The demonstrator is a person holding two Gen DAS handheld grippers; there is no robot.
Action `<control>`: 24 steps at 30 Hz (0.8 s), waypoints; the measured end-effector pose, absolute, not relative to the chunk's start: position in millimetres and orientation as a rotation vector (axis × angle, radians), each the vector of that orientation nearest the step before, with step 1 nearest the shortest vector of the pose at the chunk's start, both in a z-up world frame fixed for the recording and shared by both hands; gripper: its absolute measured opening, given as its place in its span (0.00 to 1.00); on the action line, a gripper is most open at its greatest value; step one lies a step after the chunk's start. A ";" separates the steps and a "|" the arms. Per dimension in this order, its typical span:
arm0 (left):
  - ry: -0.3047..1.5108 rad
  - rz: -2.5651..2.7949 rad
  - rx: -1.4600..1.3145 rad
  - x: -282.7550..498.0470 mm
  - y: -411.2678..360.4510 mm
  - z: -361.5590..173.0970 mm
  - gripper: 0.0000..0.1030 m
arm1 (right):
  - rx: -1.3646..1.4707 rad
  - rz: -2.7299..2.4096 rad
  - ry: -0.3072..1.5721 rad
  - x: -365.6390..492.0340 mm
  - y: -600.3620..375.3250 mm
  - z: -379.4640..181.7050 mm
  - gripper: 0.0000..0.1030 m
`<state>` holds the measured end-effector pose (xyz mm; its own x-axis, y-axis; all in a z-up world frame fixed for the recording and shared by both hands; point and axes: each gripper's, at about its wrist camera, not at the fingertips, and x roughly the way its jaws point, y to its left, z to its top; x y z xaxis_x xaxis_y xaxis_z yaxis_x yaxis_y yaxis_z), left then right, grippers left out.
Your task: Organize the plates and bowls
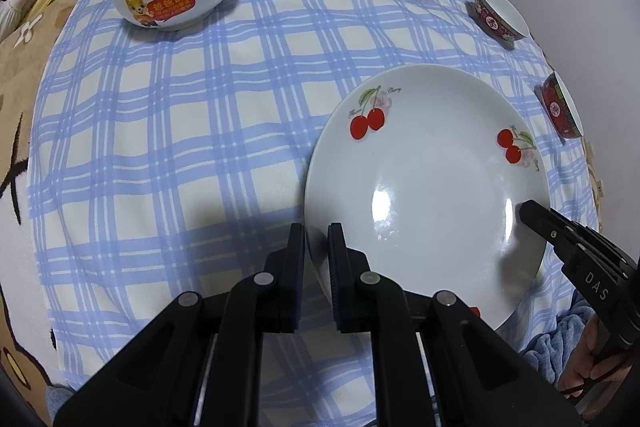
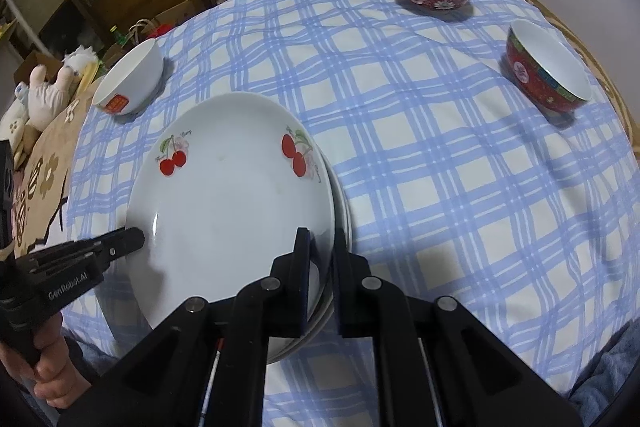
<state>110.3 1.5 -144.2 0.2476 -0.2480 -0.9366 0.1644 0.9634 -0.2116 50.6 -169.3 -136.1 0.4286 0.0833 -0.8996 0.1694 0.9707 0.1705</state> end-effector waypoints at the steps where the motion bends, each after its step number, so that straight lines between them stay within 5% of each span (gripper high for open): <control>1: 1.287 -0.279 -0.069 109.8 1.1 -143.6 0.11 | 0.244 -0.060 1.128 50.2 -169.0 -135.8 0.10; 24: 1.240 -0.267 -0.097 113.6 11.7 -132.7 0.16 | 0.309 -0.055 1.119 58.8 -180.4 -135.2 0.11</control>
